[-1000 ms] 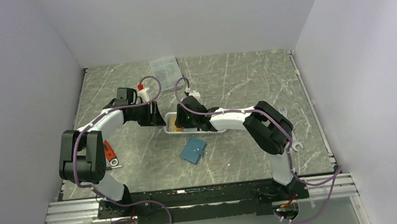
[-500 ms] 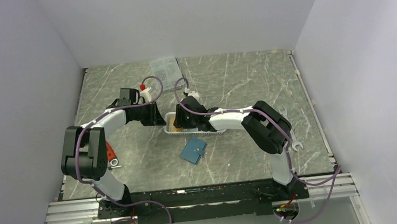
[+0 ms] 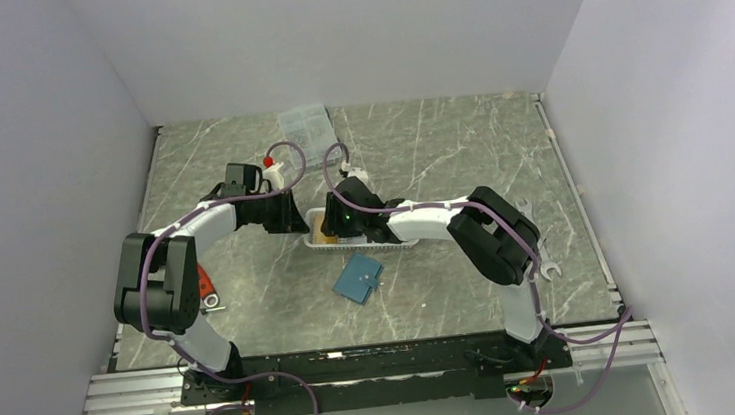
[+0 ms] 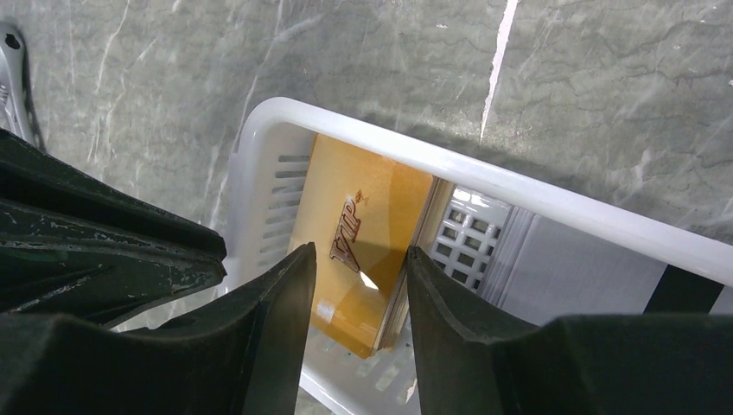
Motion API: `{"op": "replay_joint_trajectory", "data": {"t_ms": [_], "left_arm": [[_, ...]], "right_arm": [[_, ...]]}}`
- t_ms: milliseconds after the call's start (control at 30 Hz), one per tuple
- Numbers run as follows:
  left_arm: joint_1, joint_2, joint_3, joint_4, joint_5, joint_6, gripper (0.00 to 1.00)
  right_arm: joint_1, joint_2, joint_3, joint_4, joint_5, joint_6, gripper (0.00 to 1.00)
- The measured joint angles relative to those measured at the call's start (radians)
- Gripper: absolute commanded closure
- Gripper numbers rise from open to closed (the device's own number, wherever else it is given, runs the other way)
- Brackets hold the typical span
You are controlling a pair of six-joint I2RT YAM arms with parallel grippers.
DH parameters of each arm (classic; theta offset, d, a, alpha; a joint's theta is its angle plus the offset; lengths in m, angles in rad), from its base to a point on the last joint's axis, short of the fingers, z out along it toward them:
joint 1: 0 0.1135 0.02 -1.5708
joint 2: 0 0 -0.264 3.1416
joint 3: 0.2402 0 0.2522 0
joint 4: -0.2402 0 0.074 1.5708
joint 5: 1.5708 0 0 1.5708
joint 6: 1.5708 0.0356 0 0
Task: Put the credit cards into the card holder
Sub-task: Pick up the credit card from the storage box.
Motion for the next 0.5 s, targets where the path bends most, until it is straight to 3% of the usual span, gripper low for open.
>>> {"op": "replay_joint_trajectory", "data": {"t_ms": [500], "left_arm": [[0.000, 0.000, 0.000, -0.001, -0.005, 0.008, 0.81]], "right_arm": [[0.000, -0.022, 0.000, 0.089, -0.077, 0.016, 0.61]]}}
